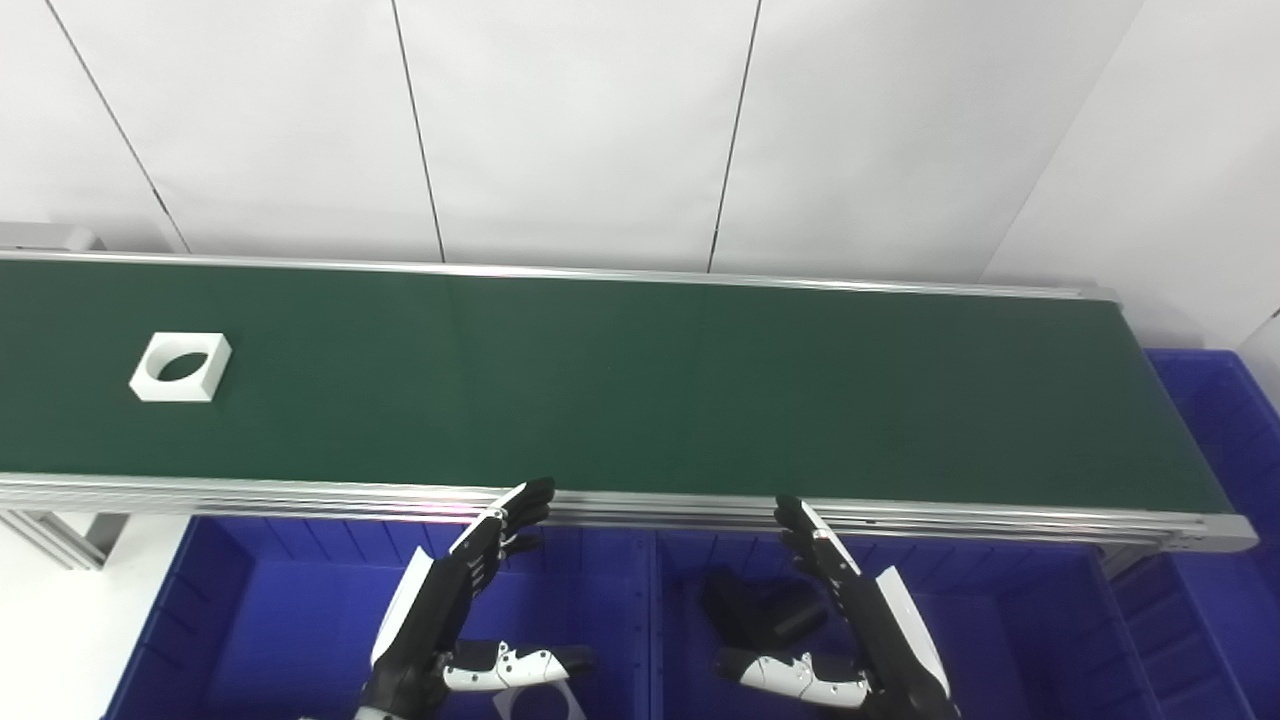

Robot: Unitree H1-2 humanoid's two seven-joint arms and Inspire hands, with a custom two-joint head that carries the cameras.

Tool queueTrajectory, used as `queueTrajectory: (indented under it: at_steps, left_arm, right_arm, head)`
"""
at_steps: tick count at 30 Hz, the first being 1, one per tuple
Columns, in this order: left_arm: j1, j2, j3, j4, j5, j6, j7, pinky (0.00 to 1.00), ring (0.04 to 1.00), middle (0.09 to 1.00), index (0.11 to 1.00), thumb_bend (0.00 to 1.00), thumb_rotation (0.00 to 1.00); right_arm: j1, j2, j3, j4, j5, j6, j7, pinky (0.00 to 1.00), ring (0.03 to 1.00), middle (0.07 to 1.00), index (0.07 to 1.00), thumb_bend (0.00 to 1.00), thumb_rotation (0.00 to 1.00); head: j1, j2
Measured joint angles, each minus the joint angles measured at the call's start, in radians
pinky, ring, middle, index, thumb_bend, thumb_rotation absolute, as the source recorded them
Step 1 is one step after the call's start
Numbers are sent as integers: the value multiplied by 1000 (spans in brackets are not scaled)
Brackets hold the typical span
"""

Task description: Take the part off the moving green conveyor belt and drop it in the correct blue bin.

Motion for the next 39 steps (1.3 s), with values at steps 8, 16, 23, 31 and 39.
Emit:
queueTrajectory:
  at_steps: [8,16,23,31,39]
  left_arm:
    - [5,-13,-25,21,3,-1,5,834,895,908,872,841,243]
    - [7,-51,-40,93,41,-51,41,849,897,909,865,857,209]
    - [-12,-61,-39,162,58,-97,59,826,887,903,855,868,220]
    - [-35,-63,-28,197,4,-155,64,805,874,896,849,877,219]
    - [-102,-64,22,45,-6,-149,66,786,859,884,860,934,340]
  right_arm:
    - [7,-25,-22,0,42,0,16,882,926,950,969,781,283]
    - [13,-46,-33,27,57,-3,10,914,915,939,965,772,251]
    - [5,-53,-36,72,55,-37,4,882,917,937,952,775,235]
    - [-16,-49,-35,116,44,-60,-5,860,896,924,939,783,196]
    - [-33,-47,-35,150,41,-87,-17,846,899,930,944,782,170]
  head:
    - [230,-74]
    - [313,-155]
    - [324,-222]
    - [308,-291]
    - [337,-324]
